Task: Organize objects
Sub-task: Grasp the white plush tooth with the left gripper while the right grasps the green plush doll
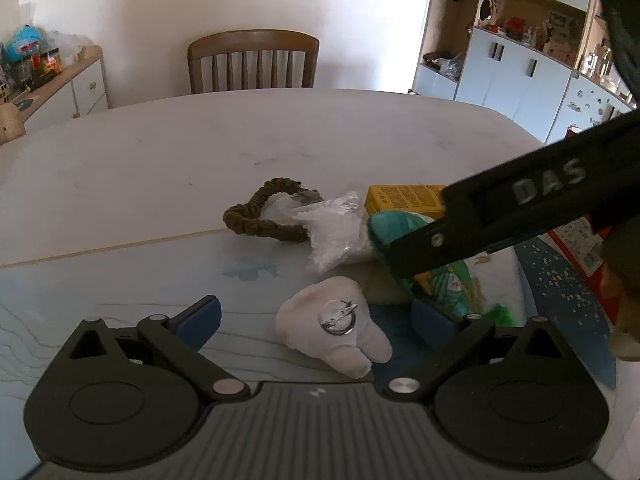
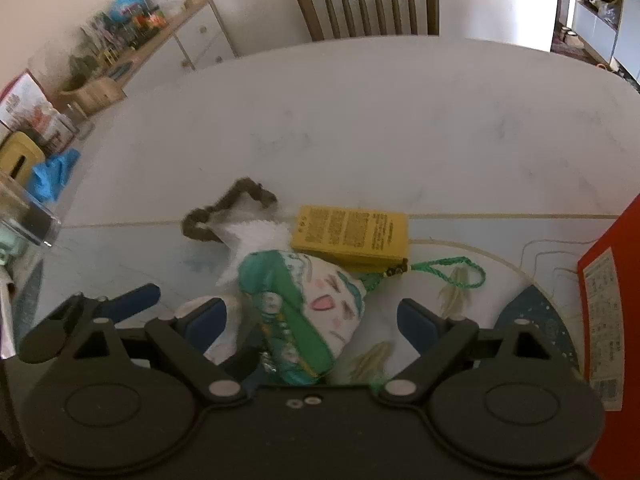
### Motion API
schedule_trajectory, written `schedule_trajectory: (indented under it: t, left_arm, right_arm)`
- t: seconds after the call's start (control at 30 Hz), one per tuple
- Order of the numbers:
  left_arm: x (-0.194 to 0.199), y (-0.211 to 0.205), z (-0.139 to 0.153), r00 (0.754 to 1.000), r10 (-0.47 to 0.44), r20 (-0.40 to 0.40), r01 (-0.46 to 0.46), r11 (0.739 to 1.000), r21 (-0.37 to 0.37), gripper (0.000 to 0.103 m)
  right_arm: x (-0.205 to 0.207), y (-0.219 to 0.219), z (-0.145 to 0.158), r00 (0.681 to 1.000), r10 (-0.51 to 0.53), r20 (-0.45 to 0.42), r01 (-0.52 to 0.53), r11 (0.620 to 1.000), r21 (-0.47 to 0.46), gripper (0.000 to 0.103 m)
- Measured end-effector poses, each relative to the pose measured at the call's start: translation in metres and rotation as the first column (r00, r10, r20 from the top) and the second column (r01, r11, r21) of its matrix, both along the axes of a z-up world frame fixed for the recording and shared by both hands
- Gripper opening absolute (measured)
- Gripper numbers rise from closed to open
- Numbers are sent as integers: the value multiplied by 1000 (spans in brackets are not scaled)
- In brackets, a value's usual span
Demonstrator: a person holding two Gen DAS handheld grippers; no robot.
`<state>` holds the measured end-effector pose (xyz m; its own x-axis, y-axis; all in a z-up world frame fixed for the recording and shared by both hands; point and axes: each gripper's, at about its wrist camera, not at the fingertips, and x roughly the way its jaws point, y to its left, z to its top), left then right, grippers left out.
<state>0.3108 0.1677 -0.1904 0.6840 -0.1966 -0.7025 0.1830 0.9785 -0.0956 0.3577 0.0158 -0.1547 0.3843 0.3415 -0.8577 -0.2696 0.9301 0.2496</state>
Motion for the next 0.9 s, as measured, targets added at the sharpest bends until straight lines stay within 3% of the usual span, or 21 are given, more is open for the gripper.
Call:
schedule_trajectory:
  t: [0.17,0.27,0.33,0.4,0.6,0.9]
  left_arm:
    - [0,0,-2,1000,-6,-9,6,1000,-20,82]
    - [-1,0,-1,1000,-17,-11,17,999,-36,66]
    - [-1,0,0,1000,-14,-12,14,999,-35,57]
    - [-2,1,0,1000,-10,-13,9,1000,-30,52]
    - [-3,-5,4,1000,-17,-19,18,1000,4,47]
    - [-14,-3,14,999,-10,-47,9,1000,-24,45]
  right_arm:
    - [5,-2,-7,999,-4,-38,5,1000,23,81]
    - [5,-4,-8,999,-5,-48,7,999,31,75]
    - [5,-5,-7,998,-5,-56,7,999,43,63]
    - [4,-7,-6,998,-5,-55,8,999,48,59]
    - [-5,-8,0,999,4,-39,-1,998,59,55]
    - [-35,-29,17,1000,-13,-4,13,1000,26,54]
